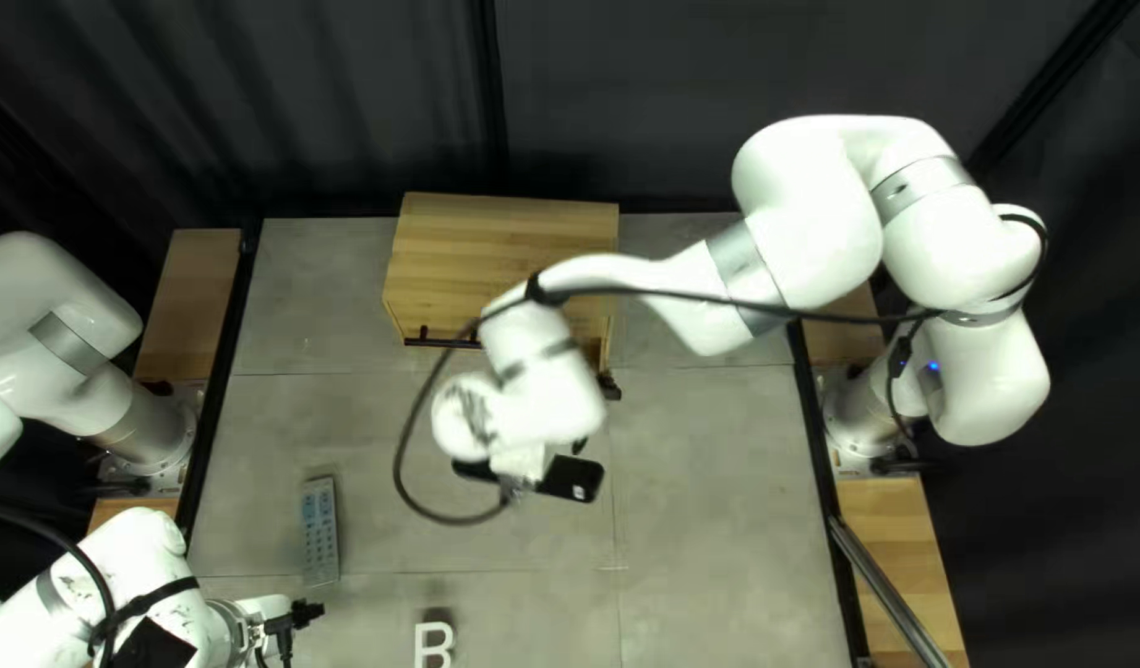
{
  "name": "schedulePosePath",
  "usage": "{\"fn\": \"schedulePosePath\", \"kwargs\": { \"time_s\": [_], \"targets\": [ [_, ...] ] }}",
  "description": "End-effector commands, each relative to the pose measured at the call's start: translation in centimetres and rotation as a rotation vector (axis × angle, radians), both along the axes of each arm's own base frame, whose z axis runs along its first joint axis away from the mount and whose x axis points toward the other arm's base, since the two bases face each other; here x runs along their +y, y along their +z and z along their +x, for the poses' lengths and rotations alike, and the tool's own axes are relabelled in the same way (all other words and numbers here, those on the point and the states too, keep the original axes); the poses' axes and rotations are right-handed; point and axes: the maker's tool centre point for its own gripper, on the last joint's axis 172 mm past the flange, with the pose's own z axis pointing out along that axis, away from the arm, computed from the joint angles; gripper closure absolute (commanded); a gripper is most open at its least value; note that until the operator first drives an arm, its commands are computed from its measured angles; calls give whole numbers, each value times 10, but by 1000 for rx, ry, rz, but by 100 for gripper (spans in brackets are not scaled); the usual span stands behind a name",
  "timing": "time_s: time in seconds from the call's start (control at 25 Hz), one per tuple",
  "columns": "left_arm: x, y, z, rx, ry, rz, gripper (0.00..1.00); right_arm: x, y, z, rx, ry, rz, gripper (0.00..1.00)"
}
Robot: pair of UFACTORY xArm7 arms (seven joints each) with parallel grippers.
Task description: Open drawers and place objects into drawer and close
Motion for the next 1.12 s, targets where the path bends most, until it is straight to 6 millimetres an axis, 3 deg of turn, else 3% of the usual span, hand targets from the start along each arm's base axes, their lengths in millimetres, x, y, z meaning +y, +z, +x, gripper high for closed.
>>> {"fn": "schedulePosePath", "kwargs": {
  "time_s": [0.04, 0.32, 0.52, 0.64, 1.12],
  "targets": [
    [0, 0, 0, 0, 0, 0, 0, 7, -7, -2, -104, -311, -13, 0],
    [0, 0, 0, 0, 0, 0, 0, 27, 0, -6, -343, -445, -145, 0],
    [0, 0, 0, 0, 0, 0, 0, 34, -10, 20, -446, -479, -156, 0],
    [0, 0, 0, 0, 0, 0, 0, 42, -19, 35, -442, -375, -161, 0],
    [0, 0, 0, 0, 0, 0, 0, 38, -19, 37, -453, -360, -177, 0]
  ]
}}
